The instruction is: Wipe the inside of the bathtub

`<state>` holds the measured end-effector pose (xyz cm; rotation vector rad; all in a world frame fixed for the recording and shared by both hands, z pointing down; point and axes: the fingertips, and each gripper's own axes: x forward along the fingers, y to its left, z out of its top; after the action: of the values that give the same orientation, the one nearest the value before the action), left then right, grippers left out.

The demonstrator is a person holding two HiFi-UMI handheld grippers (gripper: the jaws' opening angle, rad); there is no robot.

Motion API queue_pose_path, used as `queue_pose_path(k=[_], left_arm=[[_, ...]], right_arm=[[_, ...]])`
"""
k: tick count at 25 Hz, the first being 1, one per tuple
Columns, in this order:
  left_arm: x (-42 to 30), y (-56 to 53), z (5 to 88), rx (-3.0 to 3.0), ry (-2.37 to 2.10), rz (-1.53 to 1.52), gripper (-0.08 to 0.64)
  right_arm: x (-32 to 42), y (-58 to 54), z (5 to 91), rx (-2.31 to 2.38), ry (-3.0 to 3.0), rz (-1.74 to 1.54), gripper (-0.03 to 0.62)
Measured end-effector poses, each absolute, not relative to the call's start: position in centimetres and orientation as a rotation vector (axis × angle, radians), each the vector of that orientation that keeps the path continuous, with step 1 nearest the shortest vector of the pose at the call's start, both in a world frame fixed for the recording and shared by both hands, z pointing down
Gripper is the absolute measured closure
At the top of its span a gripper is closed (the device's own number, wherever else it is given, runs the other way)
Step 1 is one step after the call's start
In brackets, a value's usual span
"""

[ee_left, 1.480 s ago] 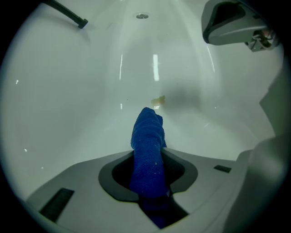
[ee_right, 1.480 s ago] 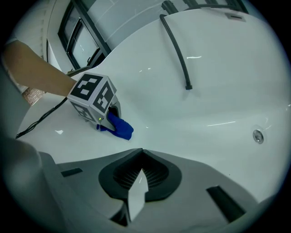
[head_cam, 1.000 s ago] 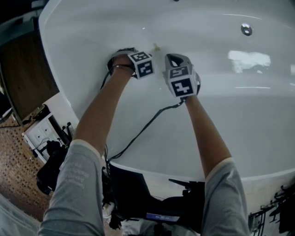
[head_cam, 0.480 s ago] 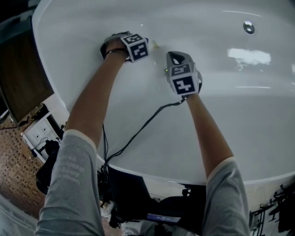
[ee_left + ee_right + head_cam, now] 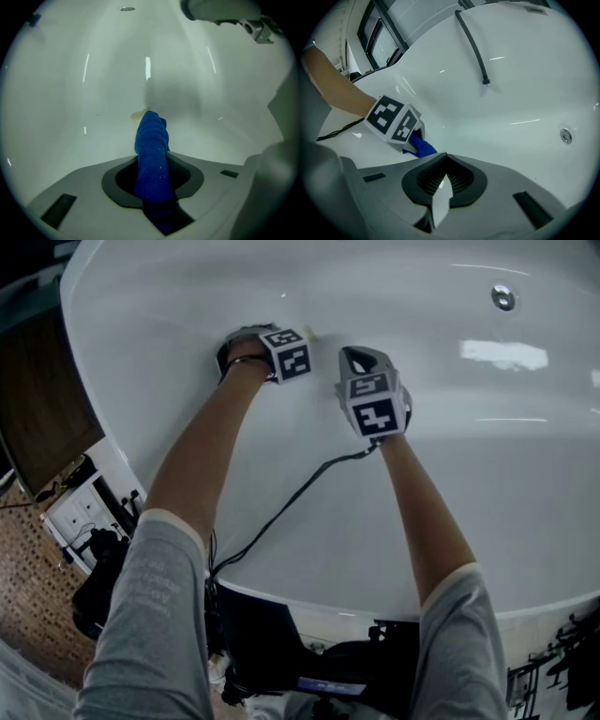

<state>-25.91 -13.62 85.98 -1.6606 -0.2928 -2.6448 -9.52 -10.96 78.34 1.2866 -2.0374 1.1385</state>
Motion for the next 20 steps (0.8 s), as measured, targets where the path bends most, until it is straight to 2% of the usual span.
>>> queue_pose_path(k=[8, 20], left_arm=[[-25.0, -19.1, 88.0, -1.635, -0.149, -2.61, 0.434], [-24.5, -9.4, 91.1, -1.676, -0.414, -2.639, 0.434]], right_arm=[[-9.5, -10.2, 79.6, 1.263, -2.026, 1.121, 0.583], [-8.1, -10.2, 79.9, 1.288, -2.002, 1.107, 0.583]])
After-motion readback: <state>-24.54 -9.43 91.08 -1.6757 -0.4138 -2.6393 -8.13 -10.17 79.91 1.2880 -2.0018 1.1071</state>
